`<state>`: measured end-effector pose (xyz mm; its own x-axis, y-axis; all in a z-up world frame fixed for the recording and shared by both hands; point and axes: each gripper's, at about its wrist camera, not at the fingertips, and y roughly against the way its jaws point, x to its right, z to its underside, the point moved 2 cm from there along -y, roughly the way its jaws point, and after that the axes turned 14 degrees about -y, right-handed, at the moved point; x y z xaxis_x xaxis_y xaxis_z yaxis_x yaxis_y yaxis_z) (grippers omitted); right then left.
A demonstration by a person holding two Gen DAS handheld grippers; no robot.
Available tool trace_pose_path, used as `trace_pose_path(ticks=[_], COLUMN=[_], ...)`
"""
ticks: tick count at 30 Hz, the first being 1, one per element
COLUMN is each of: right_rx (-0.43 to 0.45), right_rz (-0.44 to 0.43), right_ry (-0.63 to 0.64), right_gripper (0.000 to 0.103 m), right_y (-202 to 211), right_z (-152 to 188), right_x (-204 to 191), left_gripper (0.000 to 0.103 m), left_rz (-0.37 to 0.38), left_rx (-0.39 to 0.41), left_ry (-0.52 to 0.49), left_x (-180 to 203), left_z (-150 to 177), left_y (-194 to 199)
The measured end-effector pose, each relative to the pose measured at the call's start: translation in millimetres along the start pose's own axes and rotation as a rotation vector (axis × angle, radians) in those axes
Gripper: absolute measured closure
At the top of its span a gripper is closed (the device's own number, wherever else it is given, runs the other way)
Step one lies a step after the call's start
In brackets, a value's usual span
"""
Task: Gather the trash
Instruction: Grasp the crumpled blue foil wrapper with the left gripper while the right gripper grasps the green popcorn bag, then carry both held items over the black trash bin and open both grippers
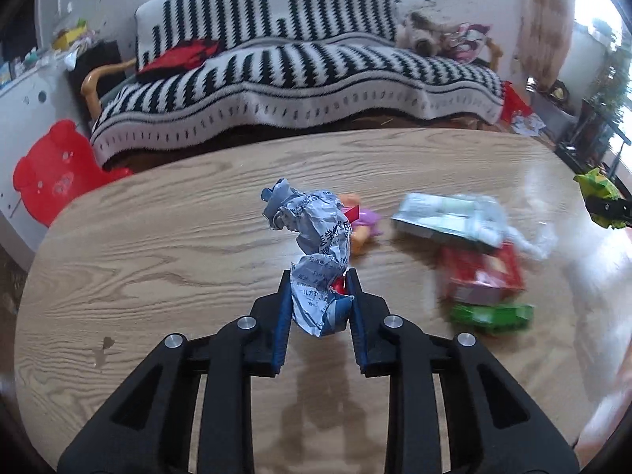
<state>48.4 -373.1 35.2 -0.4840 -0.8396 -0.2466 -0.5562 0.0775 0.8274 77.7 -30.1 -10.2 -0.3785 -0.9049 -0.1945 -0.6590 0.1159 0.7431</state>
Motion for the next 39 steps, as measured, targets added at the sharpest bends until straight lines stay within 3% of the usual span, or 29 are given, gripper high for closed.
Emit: trace_pose_path(ticks=[4,7,12,15,23,26,30,32,35,39], right_rx=[0.04,0.064,0.069,0.052,-0.064,-0.122,-0.191,-0.216,-0.233,-0.245], right_rz=[-0.02,-0.007,-0.004,-0.006,0.022,0.03,0.046,0.051,0.062,0.064], right_ry=[0.004,0.018,-0.03,-0.071,-0.113,-0.188,-0.279,-0.303,-0.309,-0.324], right_gripper=[0.039,0.039,0.039,0.039,0.038,0.038,0.038,0.038,0.039,0.038], right_y=[61,108,167,185,165,142,117,108,100,95], right_z=[14,36,87,118,217,252,290,300,311,315], right_x=[30,60,130,172,240,266,297,306,313,316], left_gripper=[0.078,0.077,0.077,0.077,0.077,0.077,0.077,0.077,0.077,0.077], left_rz=[0.068,0.16,0.277,0.339,0.537,0.541,0.542,0.557,0.512,0.539], left_rx=[0.084,0.132,0.123,0.092,-0.084,-0.173,-0.234,-0.241,-0.271,-0.321], left_ry=[-0.024,-0.11,-0.28,-0.326,-0.308,-0.343,-0.398,-0.406,-0.459,-0.479], left_x=[48,111,209,248,330,365,402,412,422,431], left_z=[3,8,30,45,109,137,165,171,180,188], left_y=[54,96,133,141,118,93,77,73,61,50])
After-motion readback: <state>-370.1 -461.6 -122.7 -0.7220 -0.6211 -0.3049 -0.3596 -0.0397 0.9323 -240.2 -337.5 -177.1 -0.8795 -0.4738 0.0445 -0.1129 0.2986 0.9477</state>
